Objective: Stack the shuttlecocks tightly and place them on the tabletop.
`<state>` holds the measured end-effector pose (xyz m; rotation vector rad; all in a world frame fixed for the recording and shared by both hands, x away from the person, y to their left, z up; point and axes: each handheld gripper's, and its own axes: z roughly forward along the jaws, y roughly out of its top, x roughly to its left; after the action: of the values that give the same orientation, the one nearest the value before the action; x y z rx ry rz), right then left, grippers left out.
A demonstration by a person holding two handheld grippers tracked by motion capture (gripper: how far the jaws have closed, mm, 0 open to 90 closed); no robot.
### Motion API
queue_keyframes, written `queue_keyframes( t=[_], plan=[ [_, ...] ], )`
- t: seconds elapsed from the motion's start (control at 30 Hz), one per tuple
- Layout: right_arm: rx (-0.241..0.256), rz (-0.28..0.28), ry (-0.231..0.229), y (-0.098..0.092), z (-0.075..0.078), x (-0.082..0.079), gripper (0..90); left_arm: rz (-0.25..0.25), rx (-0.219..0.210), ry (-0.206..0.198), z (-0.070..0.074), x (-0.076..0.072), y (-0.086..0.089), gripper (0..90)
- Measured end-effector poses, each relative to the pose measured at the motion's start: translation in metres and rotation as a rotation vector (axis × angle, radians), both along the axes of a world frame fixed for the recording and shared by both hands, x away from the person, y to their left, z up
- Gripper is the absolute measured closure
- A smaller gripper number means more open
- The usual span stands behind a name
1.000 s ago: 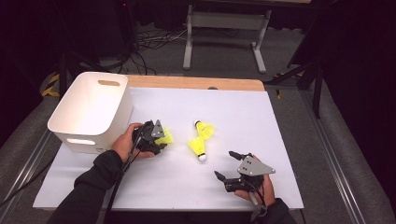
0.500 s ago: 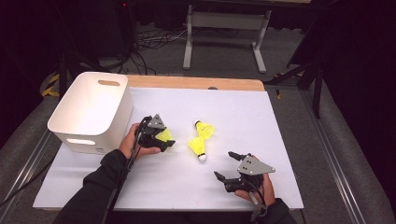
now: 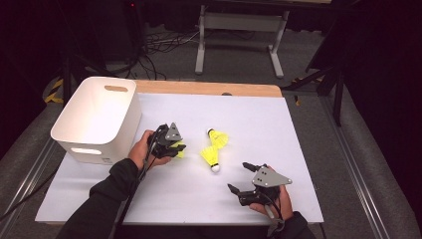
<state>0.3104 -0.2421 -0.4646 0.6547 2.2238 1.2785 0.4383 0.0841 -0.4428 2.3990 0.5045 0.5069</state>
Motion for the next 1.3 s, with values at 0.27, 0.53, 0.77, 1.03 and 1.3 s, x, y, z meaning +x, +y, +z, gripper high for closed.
queue_keyframes(
  t=[0.27,0.53,0.77,1.03,1.3],
  plan=[
    [-0.012,0.005,0.006,0.001,-0.001,0.000,15.8,-0.056,0.051,-0.070,0.004,0.006,-0.005,67.3],
    [-0.027,0.012,0.013,0.002,-0.003,0.000,15.5,-0.100,0.021,-0.020,-0.005,0.009,-0.002,57.4],
    [-0.038,0.013,0.020,0.003,-0.005,0.000,15.4,-0.067,-0.027,0.005,-0.005,0.009,0.005,43.4],
    [-0.059,0.025,0.038,0.006,-0.008,0.000,15.6,0.009,-0.042,0.092,-0.011,0.013,0.008,38.7],
    [-0.065,0.020,0.029,0.005,-0.007,-0.001,15.4,-0.007,-0.036,0.028,-0.009,0.015,0.008,54.5]
  ],
)
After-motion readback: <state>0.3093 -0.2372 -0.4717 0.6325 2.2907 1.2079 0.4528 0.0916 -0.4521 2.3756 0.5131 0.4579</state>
